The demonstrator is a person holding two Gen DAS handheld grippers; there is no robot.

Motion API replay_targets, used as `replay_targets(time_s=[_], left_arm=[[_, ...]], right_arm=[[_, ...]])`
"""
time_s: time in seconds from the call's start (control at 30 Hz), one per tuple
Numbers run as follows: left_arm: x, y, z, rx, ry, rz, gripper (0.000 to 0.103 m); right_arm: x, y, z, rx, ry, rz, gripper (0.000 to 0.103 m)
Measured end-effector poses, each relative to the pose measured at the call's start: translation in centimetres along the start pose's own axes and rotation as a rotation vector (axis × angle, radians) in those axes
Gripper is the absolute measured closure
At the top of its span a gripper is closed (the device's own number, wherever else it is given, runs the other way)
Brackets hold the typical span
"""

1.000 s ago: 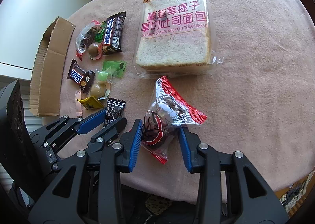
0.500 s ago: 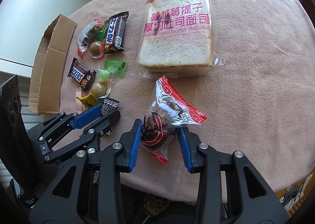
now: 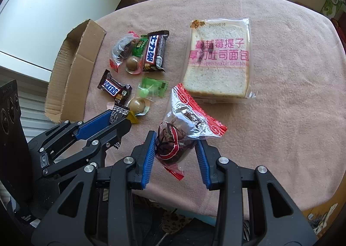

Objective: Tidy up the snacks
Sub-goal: 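Carry the black packet and red-trimmed bag with both tools over the cardboard box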

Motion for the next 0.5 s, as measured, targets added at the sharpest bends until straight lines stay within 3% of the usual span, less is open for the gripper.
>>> replay_targets(time_s=[0.5], left_arm=[[2.3, 5.5, -10.8, 0.114, 0.182, 0.117, 0.08]], right_arm=[[6.1, -0.4, -13.0, 0.081, 0.248, 0.041, 0.065]])
Point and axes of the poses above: each gripper's, at about its wrist camera, not at the fingertips, and y roughly against the way its jaws point, z to its right, x to its top, the point moved 8 cm from there along -y, roughly the way its jaws point, and after that the axes turned 3 degrees about z, right-handed, at the moved point
